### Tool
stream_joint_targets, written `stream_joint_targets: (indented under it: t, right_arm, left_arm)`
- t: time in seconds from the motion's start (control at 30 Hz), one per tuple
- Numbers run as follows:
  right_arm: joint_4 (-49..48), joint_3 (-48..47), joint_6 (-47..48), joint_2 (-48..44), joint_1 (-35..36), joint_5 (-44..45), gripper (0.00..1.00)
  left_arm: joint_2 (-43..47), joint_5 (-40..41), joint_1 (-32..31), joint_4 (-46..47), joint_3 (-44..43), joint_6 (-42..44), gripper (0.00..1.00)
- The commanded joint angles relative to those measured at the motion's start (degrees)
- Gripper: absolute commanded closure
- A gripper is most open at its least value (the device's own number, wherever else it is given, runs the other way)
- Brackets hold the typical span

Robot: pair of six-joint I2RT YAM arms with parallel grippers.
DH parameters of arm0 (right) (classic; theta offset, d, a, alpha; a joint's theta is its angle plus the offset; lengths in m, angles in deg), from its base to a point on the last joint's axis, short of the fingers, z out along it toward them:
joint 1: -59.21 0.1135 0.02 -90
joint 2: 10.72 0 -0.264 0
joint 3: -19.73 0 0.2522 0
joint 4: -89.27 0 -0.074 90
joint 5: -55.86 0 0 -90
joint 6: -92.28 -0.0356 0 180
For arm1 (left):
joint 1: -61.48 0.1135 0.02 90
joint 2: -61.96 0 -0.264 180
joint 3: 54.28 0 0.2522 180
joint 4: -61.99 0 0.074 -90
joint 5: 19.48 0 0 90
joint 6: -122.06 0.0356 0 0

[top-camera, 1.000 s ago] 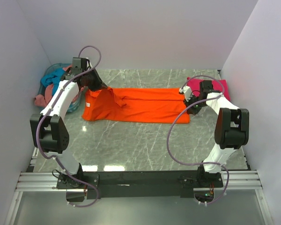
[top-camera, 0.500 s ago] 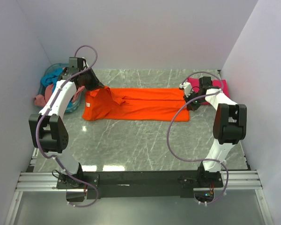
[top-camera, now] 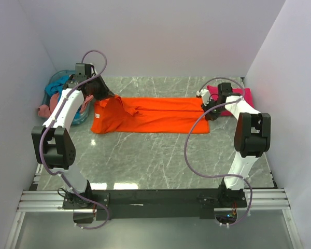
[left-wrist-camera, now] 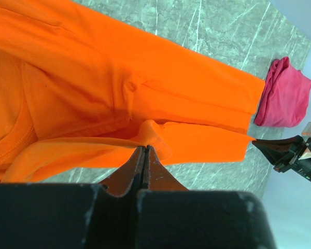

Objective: Fold and stack the t-shirts
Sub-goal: Fold the tshirt

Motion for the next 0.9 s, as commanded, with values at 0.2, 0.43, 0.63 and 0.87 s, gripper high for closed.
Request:
stream_joint_targets:
  t: [0.2,0.43,0.63,0.87]
  right_arm:
    - [0.61,-2.81,-0.79,1.05,0.59,1.01,1.00]
    - [0.70,-3.08,-1.06,1.48,0.68,1.45,1.00]
    - [0.79,-3.17,-1.06,1.75,0.68,1.53,0.99]
    - [0.09,-3.17,-2.72,1.49,0.86,2.06,0.63]
  left_arm:
    - [0.48,-1.23,0.32,1.61,-0.68,0.67,1.00]
    - [0.22,-1.40,0.32,1.43,-0.94,0.67,1.00]
    - [0.13,-1.49,0.32,1.26,-0.94,0.76,1.00]
    - [-1.36,-2.45,0.32,1.52,-1.90,1.02,0.99]
